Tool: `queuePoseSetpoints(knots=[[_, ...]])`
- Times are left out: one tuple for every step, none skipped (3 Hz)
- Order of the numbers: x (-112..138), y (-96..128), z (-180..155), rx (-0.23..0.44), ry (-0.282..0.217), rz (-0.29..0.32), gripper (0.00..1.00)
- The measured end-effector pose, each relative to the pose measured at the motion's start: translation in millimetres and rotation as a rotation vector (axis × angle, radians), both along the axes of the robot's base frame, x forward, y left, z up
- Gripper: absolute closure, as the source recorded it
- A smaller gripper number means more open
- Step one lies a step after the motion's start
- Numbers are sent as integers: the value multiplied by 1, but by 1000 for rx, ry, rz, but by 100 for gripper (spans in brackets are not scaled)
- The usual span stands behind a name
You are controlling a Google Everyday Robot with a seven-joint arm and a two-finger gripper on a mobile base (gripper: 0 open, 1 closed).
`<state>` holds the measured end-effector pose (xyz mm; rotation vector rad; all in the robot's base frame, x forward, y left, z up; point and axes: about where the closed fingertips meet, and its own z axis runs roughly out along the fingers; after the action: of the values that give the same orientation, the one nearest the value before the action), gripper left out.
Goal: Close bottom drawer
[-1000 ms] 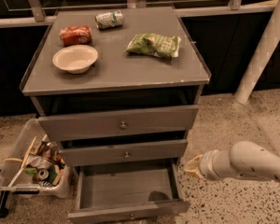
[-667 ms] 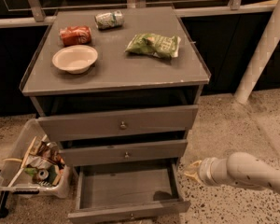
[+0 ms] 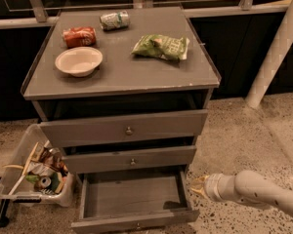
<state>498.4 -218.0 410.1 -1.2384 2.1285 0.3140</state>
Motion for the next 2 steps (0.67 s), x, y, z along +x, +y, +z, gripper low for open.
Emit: queuePoseSetpoints(knots=[[-5, 7, -9, -15, 1, 17, 100], [-19, 23, -35, -24, 5, 89, 100]])
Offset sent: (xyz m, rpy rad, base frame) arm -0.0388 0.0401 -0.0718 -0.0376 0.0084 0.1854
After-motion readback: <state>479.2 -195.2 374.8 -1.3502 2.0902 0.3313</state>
